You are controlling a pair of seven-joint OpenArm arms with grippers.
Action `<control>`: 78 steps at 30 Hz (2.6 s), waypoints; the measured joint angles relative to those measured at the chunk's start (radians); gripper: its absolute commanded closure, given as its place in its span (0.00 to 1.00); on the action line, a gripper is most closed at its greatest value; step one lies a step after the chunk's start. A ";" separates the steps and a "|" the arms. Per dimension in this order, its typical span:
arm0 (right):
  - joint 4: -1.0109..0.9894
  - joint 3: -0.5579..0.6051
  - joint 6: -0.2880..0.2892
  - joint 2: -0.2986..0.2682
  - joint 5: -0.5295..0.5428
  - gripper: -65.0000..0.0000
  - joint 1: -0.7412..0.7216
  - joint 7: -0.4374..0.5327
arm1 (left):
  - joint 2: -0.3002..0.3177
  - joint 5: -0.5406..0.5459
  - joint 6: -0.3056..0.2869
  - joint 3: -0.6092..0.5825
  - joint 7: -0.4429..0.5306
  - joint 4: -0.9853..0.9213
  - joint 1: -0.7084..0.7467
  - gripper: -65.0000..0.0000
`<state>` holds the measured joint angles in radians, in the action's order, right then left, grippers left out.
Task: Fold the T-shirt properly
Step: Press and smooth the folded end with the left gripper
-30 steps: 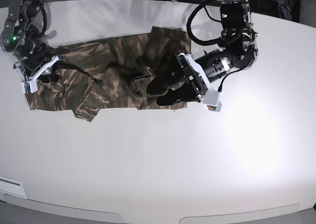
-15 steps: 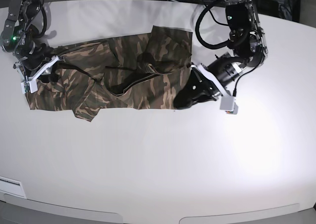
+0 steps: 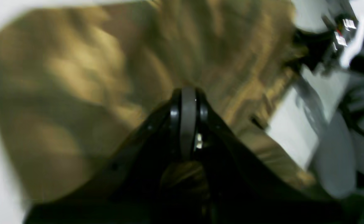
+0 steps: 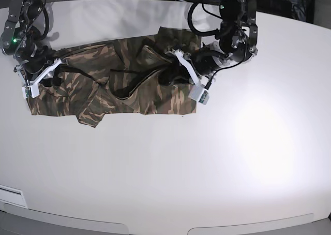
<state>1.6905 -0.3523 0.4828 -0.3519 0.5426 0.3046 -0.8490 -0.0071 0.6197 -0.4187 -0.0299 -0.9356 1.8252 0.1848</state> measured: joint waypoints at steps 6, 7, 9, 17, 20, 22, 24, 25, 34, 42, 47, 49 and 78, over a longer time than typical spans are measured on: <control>0.000 0.000 0.000 0.000 0.000 0.70 0.000 0.000 | -0.002 0.072 -0.130 -0.175 -0.005 -0.001 -0.011 1.00; 0.000 0.000 0.000 0.000 0.000 0.70 0.000 0.000 | -0.001 0.092 -0.171 -0.187 -0.003 -0.001 -0.021 1.00; 0.000 0.000 0.000 0.000 0.000 0.70 0.000 0.000 | -0.002 0.134 -0.222 -0.194 -0.003 0.000 -0.048 1.00; 0.000 0.000 0.000 0.000 0.000 0.70 0.000 -0.004 | -0.006 0.071 -0.241 -0.100 -0.008 0.004 -0.143 1.00; 0.003 0.000 0.000 0.000 0.000 0.70 0.000 -0.005 | 0.002 0.000 -0.180 -0.005 -0.007 0.004 -0.153 1.00; 0.003 0.000 0.000 0.000 0.000 0.70 0.000 -0.005 | 0.028 -0.007 -0.108 0.036 -0.011 0.004 -0.148 1.00; 0.003 0.000 0.000 0.000 0.000 0.70 0.000 -0.005 | 0.064 -0.001 -0.099 0.048 -0.031 0.004 -0.130 1.00; 0.003 0.000 0.000 0.000 0.000 0.70 0.000 -0.005 | 0.080 0.009 -0.101 0.047 -0.042 0.004 -0.112 1.00; 0.003 0.000 0.000 0.000 -0.002 0.70 0.000 -0.005 | 0.129 0.057 -0.135 -0.058 -0.108 0.005 0.003 1.00; 0.003 0.000 0.000 0.000 -0.002 0.70 0.000 -0.005 | 0.078 0.125 -0.183 -0.182 0.066 0.005 -0.034 1.00; 0.003 0.000 0.001 0.000 0.000 0.70 0.000 -0.009 | 0.010 0.097 -0.188 -0.192 0.017 0.005 -0.118 1.00; 0.003 0.000 0.001 0.000 0.000 0.70 -0.001 -0.010 | 0.012 0.082 -0.188 -0.189 -0.080 0.005 -0.142 1.00; 0.003 0.000 0.001 0.000 0.000 0.70 -0.002 -0.012 | 0.223 -0.333 0.049 -0.165 0.005 0.130 0.042 1.00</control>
<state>1.6939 -0.3523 0.4835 -0.3519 0.5430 0.3027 -0.8608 0.2161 0.2863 -0.3698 -0.1951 -0.9310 1.9549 0.2272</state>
